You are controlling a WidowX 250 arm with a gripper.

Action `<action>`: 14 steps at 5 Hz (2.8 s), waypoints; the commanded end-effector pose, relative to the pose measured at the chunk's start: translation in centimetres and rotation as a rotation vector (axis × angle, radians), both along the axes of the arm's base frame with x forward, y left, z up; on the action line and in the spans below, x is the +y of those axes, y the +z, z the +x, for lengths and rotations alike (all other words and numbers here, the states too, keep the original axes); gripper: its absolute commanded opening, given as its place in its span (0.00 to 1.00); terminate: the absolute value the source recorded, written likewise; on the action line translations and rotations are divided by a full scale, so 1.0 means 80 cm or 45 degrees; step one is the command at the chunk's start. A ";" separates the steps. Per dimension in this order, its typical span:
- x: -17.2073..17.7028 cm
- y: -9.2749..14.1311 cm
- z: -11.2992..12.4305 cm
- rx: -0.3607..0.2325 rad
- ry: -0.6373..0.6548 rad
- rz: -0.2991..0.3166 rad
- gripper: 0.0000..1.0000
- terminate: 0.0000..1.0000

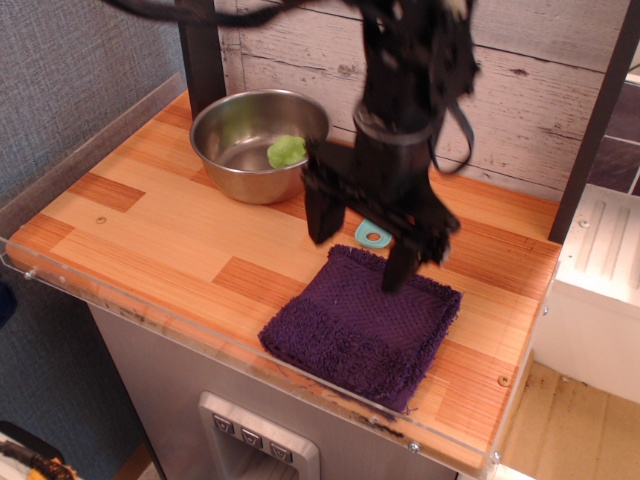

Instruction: Place the purple towel in front of the metal pot and next to the front edge of the table.

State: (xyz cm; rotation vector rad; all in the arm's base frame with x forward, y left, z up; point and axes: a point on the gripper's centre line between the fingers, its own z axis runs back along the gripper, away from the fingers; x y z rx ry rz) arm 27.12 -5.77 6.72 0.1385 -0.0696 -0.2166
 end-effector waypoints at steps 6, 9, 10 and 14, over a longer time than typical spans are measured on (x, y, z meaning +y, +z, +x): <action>0.076 -0.116 -0.029 0.047 -0.018 0.064 1.00 0.00; 0.179 -0.068 -0.096 0.071 0.103 0.052 1.00 0.00; 0.218 -0.055 -0.103 0.073 0.141 0.042 1.00 0.00; 0.277 -0.028 -0.078 0.045 0.080 0.064 1.00 0.00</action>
